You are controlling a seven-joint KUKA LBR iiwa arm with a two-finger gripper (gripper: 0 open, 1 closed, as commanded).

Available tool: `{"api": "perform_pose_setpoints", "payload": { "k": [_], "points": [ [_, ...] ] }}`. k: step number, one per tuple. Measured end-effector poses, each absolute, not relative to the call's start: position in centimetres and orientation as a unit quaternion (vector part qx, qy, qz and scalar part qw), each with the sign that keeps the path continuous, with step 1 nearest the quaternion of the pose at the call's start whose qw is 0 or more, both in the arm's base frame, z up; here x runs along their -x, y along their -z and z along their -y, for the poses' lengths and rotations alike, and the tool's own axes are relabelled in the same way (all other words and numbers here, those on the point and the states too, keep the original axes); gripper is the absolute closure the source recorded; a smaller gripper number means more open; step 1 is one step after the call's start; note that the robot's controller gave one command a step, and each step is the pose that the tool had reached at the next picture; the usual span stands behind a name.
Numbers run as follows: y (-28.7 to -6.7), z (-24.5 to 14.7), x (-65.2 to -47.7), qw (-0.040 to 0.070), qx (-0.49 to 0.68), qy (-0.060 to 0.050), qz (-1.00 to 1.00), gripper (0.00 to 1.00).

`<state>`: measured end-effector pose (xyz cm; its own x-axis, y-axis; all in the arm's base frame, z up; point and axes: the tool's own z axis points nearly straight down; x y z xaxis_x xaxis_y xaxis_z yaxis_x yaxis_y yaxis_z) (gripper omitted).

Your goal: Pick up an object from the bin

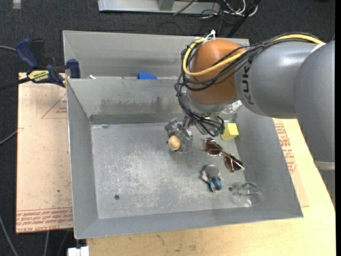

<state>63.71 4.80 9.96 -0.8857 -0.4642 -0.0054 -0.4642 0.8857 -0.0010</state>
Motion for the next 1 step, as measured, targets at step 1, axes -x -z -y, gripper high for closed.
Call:
{"api": "perform_pose_setpoints", "payload": {
  "k": [1],
  "points": [
    [-10.57, -4.81, -63.58, 0.0, 0.239, -0.001, -0.971, 1.0]
  ]
}}
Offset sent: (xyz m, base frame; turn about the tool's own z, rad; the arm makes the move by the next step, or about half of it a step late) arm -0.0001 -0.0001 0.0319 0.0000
